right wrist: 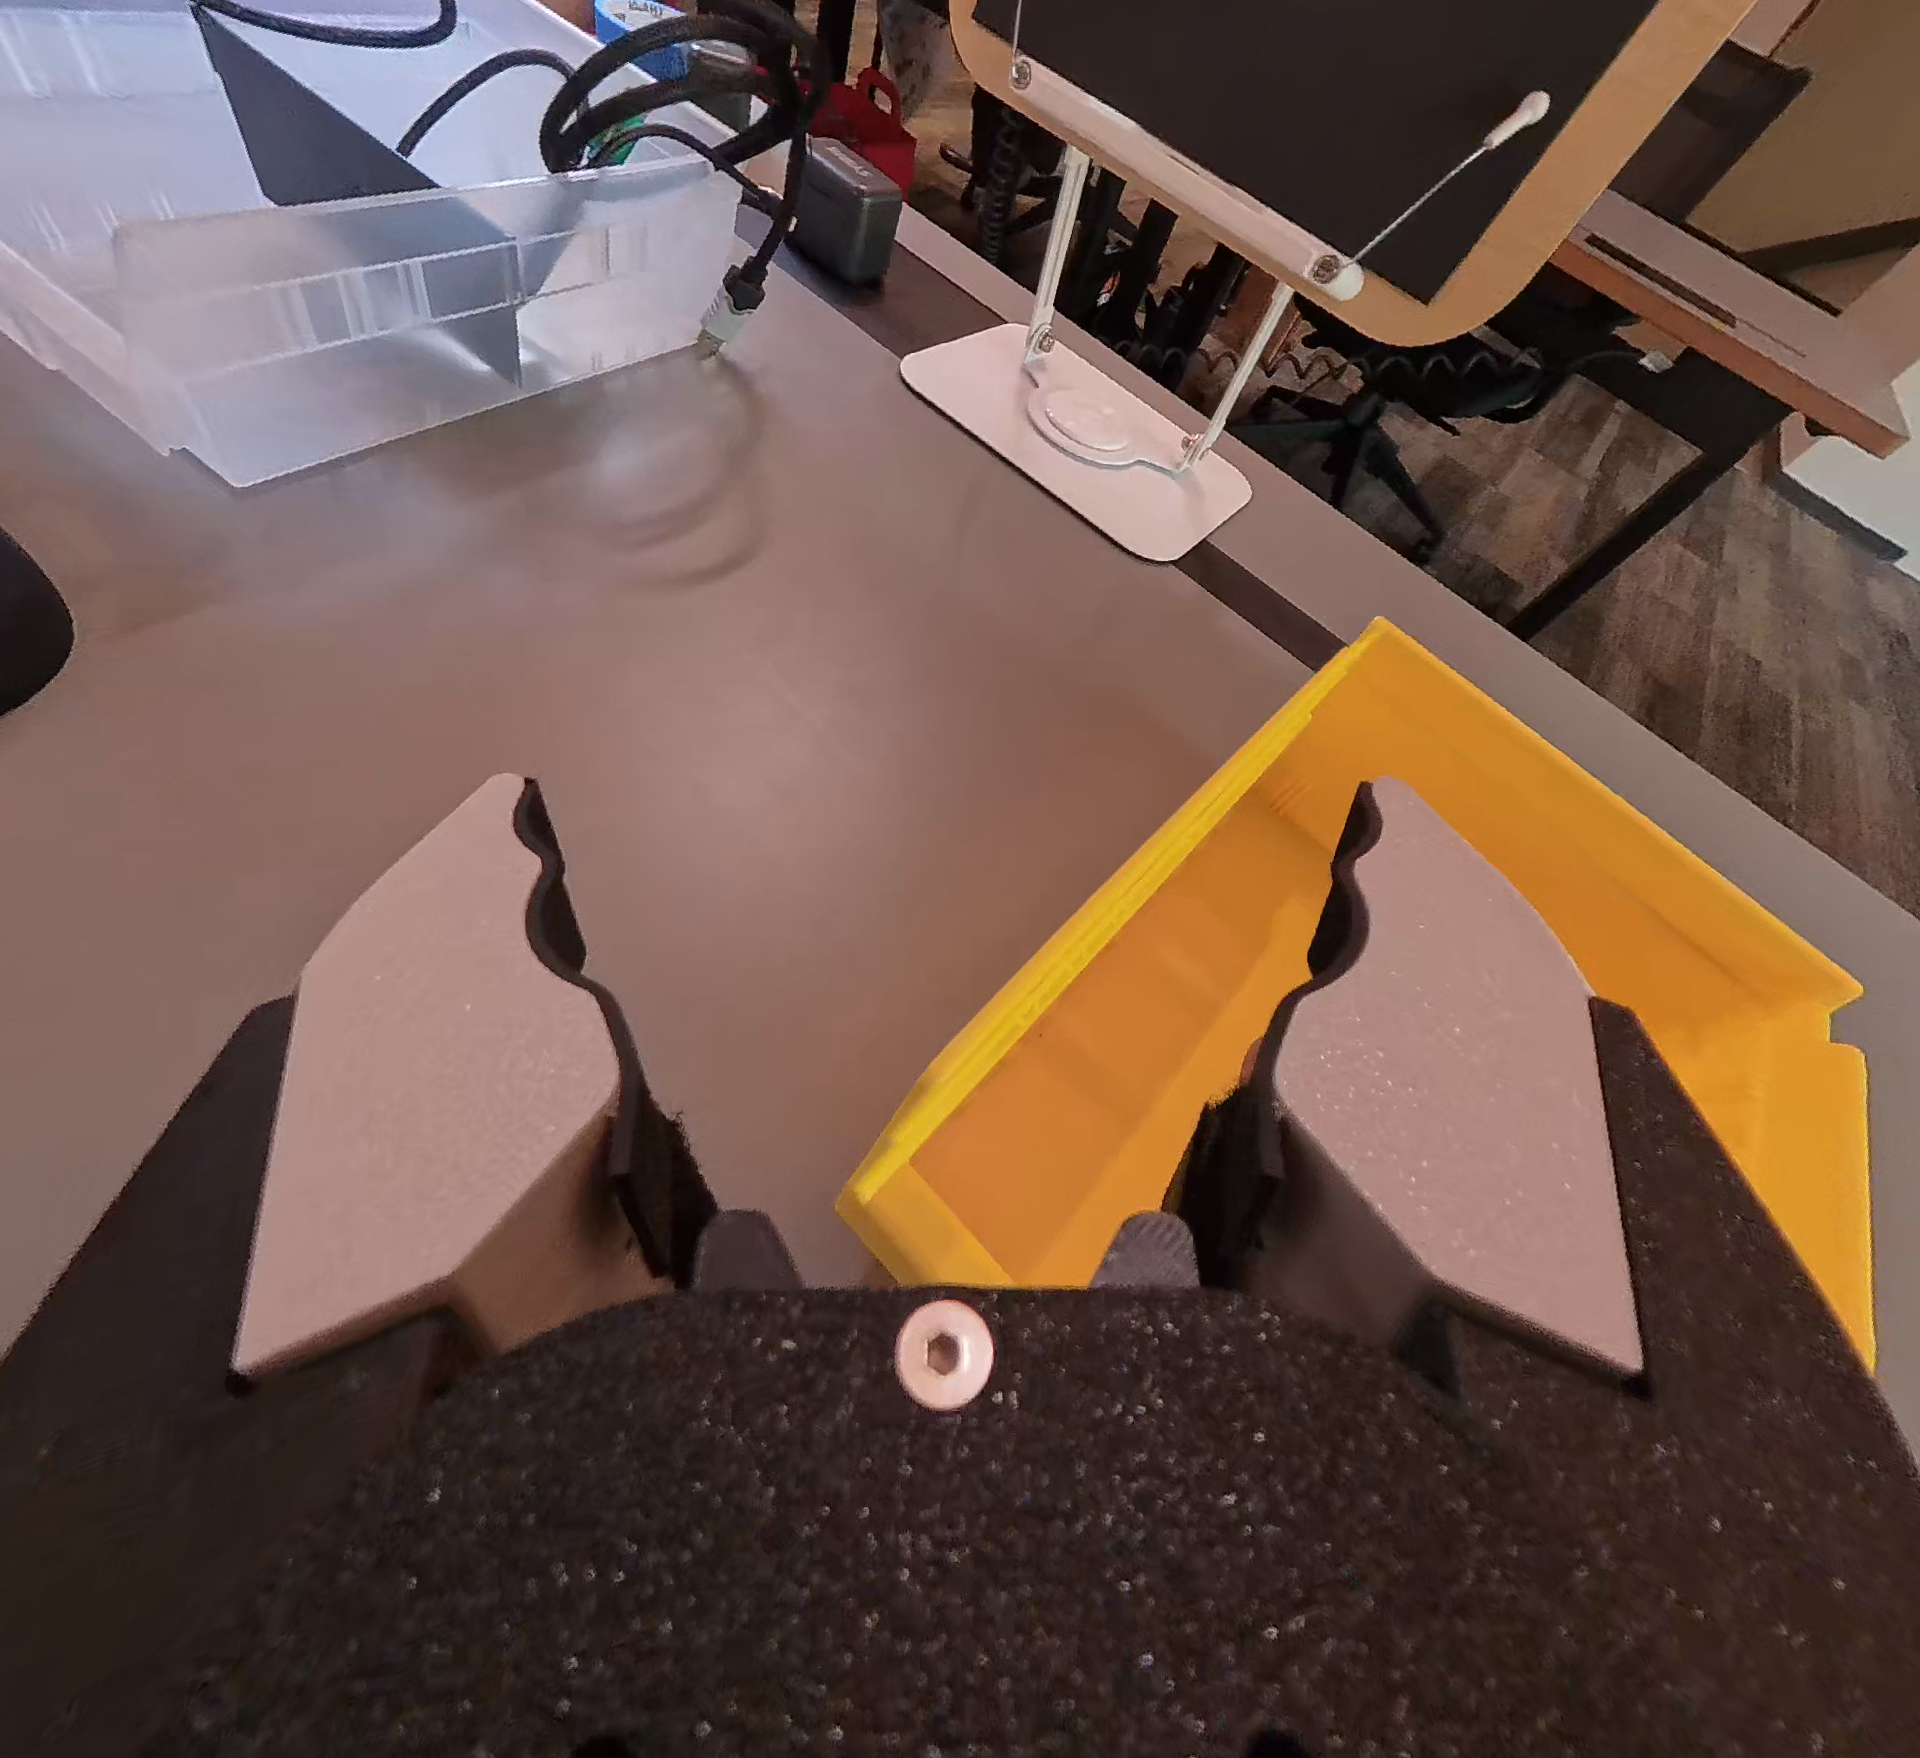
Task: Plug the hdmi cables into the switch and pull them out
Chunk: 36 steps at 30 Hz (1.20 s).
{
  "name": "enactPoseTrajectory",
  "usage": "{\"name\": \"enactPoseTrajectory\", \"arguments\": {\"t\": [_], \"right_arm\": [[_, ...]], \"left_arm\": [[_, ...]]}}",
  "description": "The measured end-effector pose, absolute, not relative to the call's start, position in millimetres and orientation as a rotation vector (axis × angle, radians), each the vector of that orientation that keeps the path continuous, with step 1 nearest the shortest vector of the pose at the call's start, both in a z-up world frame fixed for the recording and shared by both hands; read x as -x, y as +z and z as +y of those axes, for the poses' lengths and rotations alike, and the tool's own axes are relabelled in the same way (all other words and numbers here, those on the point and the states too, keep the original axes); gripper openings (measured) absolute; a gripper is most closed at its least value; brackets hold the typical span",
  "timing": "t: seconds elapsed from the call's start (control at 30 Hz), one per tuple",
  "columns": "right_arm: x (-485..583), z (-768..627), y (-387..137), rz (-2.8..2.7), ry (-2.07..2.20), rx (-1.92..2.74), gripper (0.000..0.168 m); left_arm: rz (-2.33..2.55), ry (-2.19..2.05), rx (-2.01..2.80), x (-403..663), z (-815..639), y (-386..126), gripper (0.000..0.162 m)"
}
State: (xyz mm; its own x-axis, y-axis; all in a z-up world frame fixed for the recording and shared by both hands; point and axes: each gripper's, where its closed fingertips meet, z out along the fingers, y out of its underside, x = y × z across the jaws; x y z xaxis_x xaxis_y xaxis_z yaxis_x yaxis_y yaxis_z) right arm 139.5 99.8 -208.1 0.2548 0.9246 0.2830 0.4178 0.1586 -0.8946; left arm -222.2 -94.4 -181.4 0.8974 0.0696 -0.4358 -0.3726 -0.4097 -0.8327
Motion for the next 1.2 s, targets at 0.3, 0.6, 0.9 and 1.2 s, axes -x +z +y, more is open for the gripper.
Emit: {"name": "enactPoseTrajectory", "arguments": {"t": [0.3, 0.6, 0.9, 1.2], "right_arm": [[-137.7, 100.8, -209.8, -1.351, 0.586, 1.442, 0.137], [-140.7, 100.0, -210.7, -1.348, 0.591, 1.441, 0.136], [-141.7, 107.7, -216.7, -1.265, 0.606, 1.497, 0.145], [-161.3, 131.7, -211.2, -0.944, 0.463, 1.574, 0.148]], "left_arm": [[0.205, 0.466, 1.965, 222.5, -97.1, -199.0, 0.013], [0.163, 0.429, 2.099, 230.5, -96.5, -243.7, 0.013], [-0.115, 0.328, 1.996, 215.0, -106.7, -229.6, 0.113], [-0.250, 0.248, 1.692, 125.2, -101.0, -181.0, 0.145]]}}
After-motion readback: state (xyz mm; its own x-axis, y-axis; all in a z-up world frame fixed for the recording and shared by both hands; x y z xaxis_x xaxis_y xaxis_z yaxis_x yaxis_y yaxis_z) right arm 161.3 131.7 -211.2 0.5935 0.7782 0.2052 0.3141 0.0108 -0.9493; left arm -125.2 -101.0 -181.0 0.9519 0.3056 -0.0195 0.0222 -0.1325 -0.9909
